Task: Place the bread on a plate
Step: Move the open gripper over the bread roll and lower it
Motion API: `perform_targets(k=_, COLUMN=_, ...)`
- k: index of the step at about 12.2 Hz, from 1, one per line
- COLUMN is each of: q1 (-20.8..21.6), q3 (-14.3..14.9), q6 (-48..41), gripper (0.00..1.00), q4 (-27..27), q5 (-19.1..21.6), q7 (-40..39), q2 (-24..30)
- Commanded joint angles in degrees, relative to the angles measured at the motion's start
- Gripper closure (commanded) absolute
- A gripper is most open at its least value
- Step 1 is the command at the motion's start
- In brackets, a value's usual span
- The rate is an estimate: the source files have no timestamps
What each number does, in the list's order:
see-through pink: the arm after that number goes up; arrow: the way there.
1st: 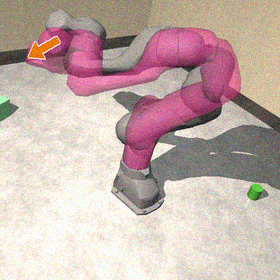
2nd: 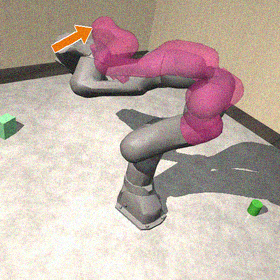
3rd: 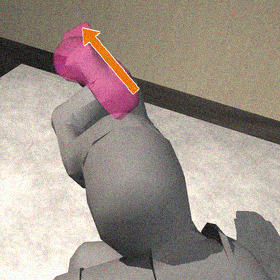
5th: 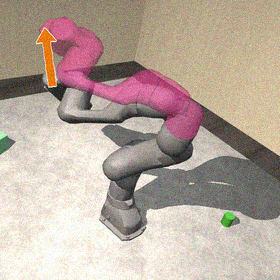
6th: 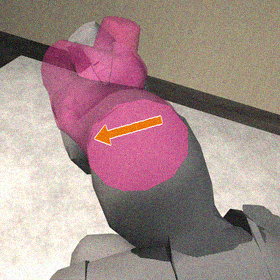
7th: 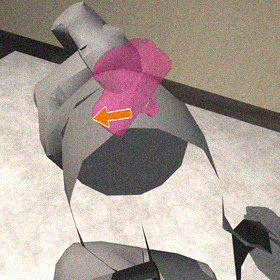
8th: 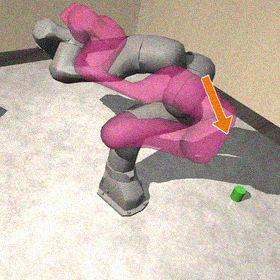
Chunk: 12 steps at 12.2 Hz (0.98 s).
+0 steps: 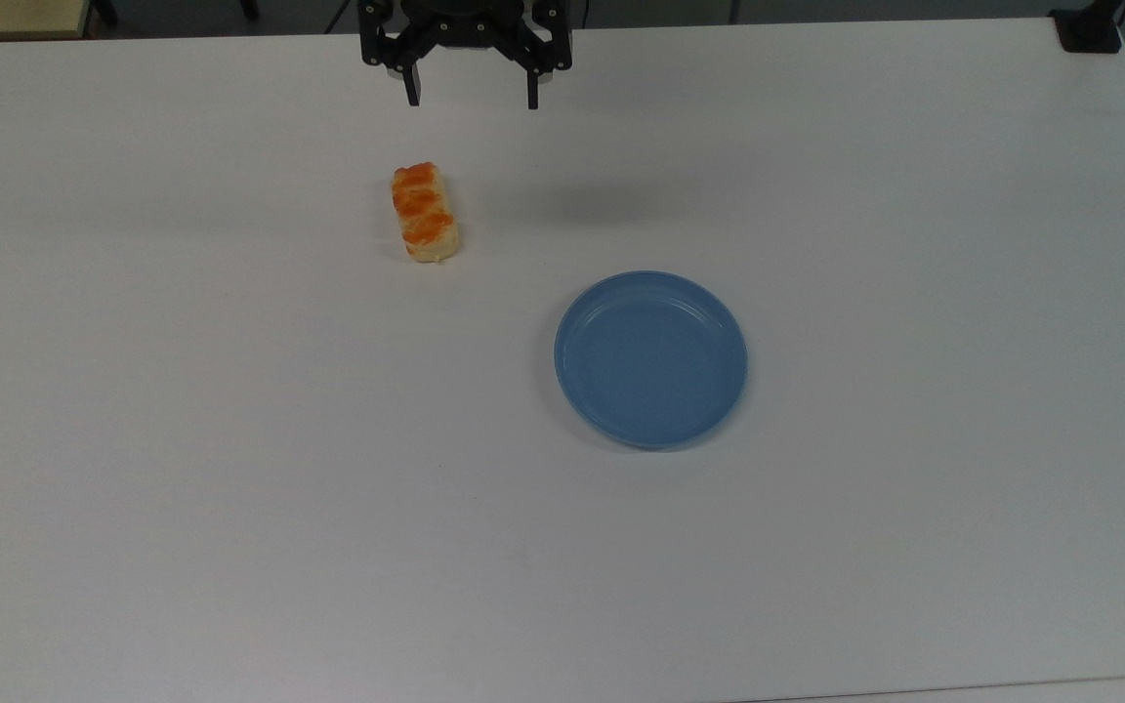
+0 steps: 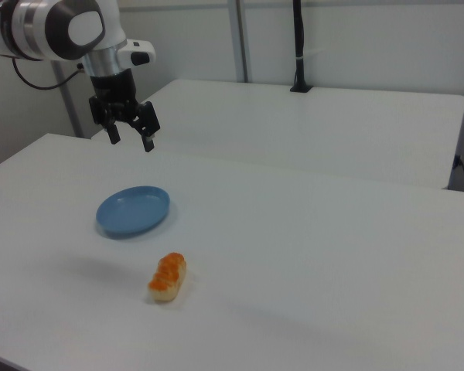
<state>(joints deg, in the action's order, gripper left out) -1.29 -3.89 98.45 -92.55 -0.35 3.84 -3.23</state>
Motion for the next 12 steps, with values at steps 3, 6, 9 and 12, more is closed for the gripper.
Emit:
perform_targets(k=3, q1=0.41, q3=2.39, q6=-3.35, gripper=0.0, q4=-1.74, q5=0.09, q7=-7.78, q2=0.24)
perform_targets(k=6, q1=0.85, q3=4.5, q6=-2.56, gripper=0.0, q4=-4.38, q5=-0.17, q7=-9.03, q2=1.03)
perform_targets(k=9, q1=3.66, q3=6.61, q6=3.47, gripper=0.0, q4=-12.52, q5=-1.93, q7=-10.96, q2=3.66)
perform_targets(k=12, q1=4.28, q3=6.62, q6=8.77, gripper=0.0, q4=-19.85, q5=-4.3, q7=-10.96, q2=5.6)
